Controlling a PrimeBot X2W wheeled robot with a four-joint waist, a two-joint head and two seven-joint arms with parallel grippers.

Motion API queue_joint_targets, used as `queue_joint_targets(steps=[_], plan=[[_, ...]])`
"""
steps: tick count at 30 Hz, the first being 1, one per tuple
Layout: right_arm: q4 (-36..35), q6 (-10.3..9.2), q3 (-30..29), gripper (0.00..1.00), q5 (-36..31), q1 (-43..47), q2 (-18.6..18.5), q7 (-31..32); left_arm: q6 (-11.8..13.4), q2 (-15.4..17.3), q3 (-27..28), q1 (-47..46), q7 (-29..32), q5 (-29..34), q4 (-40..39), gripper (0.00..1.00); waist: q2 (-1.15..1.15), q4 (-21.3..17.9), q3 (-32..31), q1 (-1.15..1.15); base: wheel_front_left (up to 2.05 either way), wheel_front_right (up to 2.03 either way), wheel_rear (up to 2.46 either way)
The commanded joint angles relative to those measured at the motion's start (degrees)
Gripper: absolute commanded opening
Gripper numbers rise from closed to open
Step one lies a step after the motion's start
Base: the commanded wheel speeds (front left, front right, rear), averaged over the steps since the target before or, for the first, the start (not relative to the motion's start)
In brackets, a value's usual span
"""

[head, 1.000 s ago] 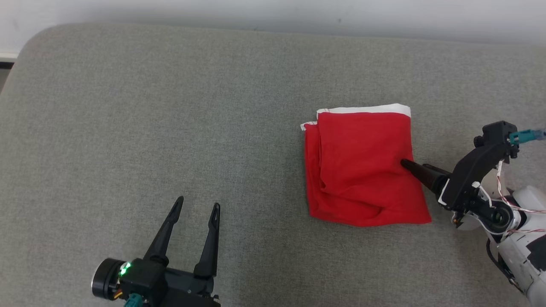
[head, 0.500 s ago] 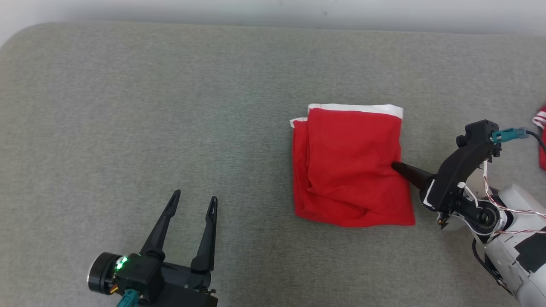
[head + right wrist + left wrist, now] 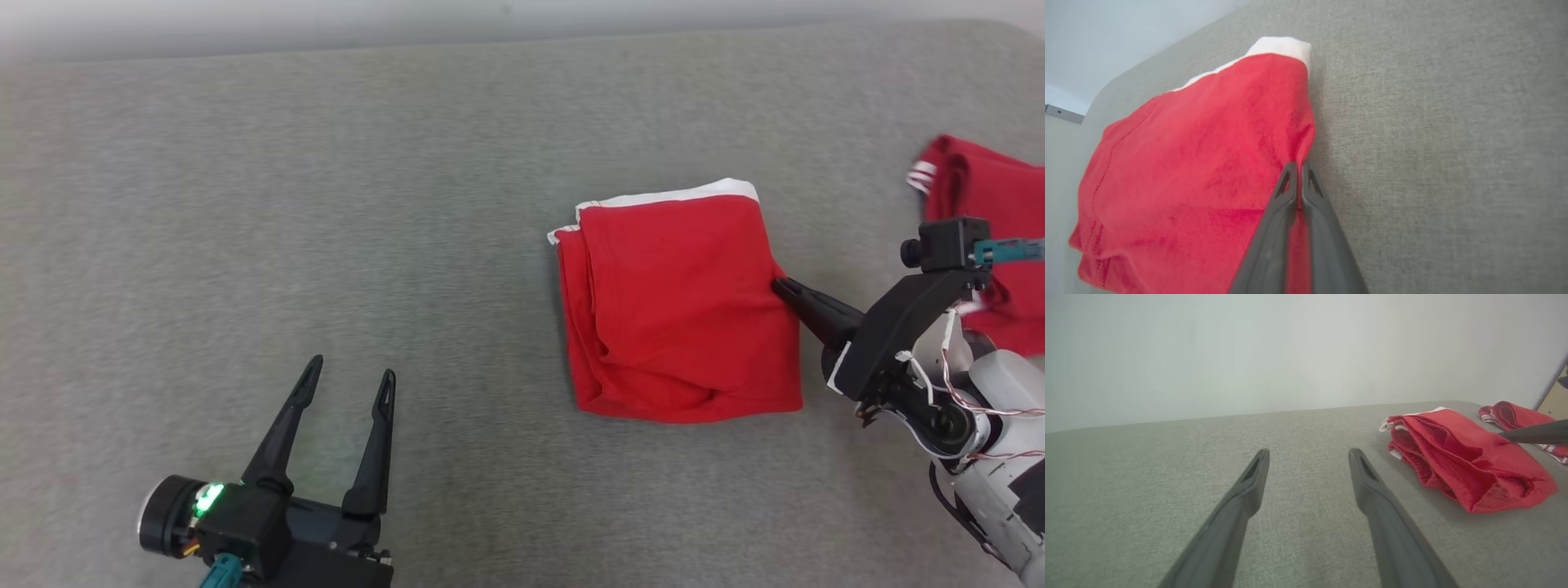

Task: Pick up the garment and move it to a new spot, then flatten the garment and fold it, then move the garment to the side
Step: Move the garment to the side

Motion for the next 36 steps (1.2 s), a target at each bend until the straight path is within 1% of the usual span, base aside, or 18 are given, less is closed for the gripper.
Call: queue_joint_targets(steps=[1,9,11,14,20,24,32,33,36], plan=[[-0.71,-0.17,0.26,0.00,-0.32,0.60,-0.66,-0.80,0.06,0.68,0.13,-0.78,-0.09,0.10,-0.32,1.00,0.00,-3.79,1.57,0.00,0.00,0.00,0.00],[-3.18,-0.17,0.66,0.00,-1.02,1.47,-3.08,-4.05,0.06,2.38,-0.27,-0.77,-0.09,0.28,-0.86,1.00,0.00,-8.99,2.74,0.00,0.00,0.00,0.00],[-4.12,-0.17,0.84,0.00,-2.57,0.93,-4.77,-5.23,0.06,2.99,-0.21,-0.81,-0.09,0.38,-1.15,1.00,0.00,-10.37,3.29,0.00,0.00,0.00,0.00],[-4.54,-0.17,0.80,0.00,-5.85,-0.35,-7.15,-7.07,0.06,3.69,-0.40,-1.21,-0.09,0.50,-1.55,1.00,0.00,-11.23,4.22,0.00,0.00,0.00,0.00],[-2.71,-0.17,-1.88,0.00,-11.20,-2.69,-10.71,-11.51,0.07,5.21,-1.64,-2.98,-0.09,-0.10,-2.13,1.00,0.00,-11.03,6.58,0.00,0.00,0.00,0.00],[-0.50,-0.17,-4.25,0.00,-14.32,-4.15,-12.27,-13.72,0.07,6.20,-2.23,-4.28,-0.09,-0.67,-2.83,1.00,0.00,-10.31,8.03,0.00,0.00,0.00,0.00],[2.85,-0.17,-10.03,0.00,-20.18,-6.15,-15.65,-14.47,0.07,7.62,-2.02,-4.67,-0.09,-1.16,-3.82,1.00,0.00,-8.92,10.24,0.00,0.00,0.00,0.00],[2.85,-0.17,-10.03,0.00,-20.18,-6.15,-15.65,-14.47,0.07,7.62,-2.02,-4.67,-0.09,-1.16,-3.82,1.00,0.00,-8.92,10.24,0.00,0.00,0.00,0.00],[4.31,-0.17,-13.10,0.00,-22.10,-6.54,-16.16,-13.95,0.07,7.95,-1.95,-4.35,-0.09,-1.12,-4.07,1.00,0.00,-8.66,10.61,0.00,0.00,0.00,0.00]])
